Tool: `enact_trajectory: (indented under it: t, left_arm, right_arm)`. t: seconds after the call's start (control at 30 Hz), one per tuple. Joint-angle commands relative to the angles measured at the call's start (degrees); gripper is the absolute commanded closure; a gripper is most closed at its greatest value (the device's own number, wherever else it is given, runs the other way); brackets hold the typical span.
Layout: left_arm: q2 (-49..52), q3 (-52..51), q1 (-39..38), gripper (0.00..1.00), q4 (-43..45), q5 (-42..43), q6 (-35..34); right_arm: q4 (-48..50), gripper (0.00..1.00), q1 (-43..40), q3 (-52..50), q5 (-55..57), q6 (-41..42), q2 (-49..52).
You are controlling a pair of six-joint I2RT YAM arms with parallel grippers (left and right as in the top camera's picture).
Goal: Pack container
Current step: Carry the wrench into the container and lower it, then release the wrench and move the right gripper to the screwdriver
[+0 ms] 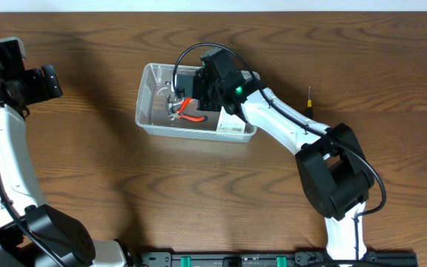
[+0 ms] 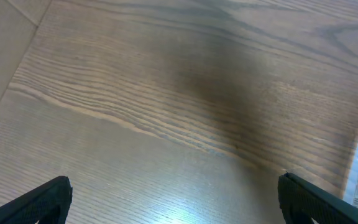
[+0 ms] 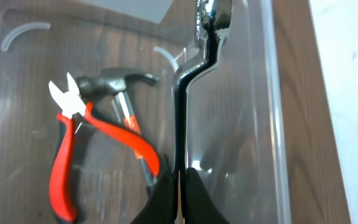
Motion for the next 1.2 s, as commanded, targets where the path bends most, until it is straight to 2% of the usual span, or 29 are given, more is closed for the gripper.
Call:
enact_trajectory:
  t: [0.0,0.03,0.07,0.13,0.23,0.3,0.4,0.47,0.6,0.73,0.87,0.93,1.17]
  left_arm:
    - [0.39,0.37,0.20,0.02,0.02,-0.09,-0.33]
    - [0.39,0.37,0.20,0.02,0.02,-0.09,-0.33]
    - [0.39,0.37,0.20,0.02,0.02,-0.09,-0.33]
    - [0.39,0.37,0.20,0.02,0.02,-0.09,-0.33]
    - [0.39,0.37,0.20,0.02,0.02,-0.09,-0.33]
    - [0.39,0.37,0.20,0.02,0.02,-0.09,-0.33]
    - [0.39,0.37,0.20,0.02,0.02,-0.09,-0.33]
    - [0.39,0.37,0.20,0.02,0.02,-0.09,-0.33]
    - [0.39,0.37,0.20,0.02,0.02,-0.09,-0.33]
    - [0.39,0.37,0.20,0.02,0.02,-0.09,-0.33]
    - [0.39,0.37,0.20,0.02,0.02,-0.09,-0.33]
    - [0.39,0.37,0.20,0.02,0.02,-0.09,-0.33]
    - [0.39,0.37,0.20,0.02,0.02,-0.09,-0.33]
  right_arm:
    - [0.63,0.84,-0.26,0.48,-2.36,1.16,0.85]
    - [0.68,0.79,-0.22,0.50,-2.62,1.55,0.85]
    - [1.07,0.67,-0.09,0.55,-2.60,2.62,0.52]
    - [1.64,0.57,0.02,0.61,-2.38,4.87,-0.85]
    - [1.60,0.48,-0.02,0.85,-0.68,11.43,-5.73]
    - [0.66,0.45,-0.50,0.85,5.51,18.78,-11.34]
    - [-3.17,0.32,-2.34,0.85,14.21,28.46,-20.33]
    - [-7.37,0.28,-4.90,0.85,17.88,32.98,-26.38]
    - [-19.10,0.29,-14.36,0.85,18.60,39.74,-36.15]
    - [-30.84,0.30,-27.54,0.83,16.39,50.29,-38.69]
    - [-42.05,0.43,-38.18,-1.20,9.84,60.06,-35.04]
    - [-45.97,0.48,-40.22,-2.89,7.15,63.17,-31.67]
    - [-47.87,0.49,-38.10,-6.03,3.93,64.54,-19.15]
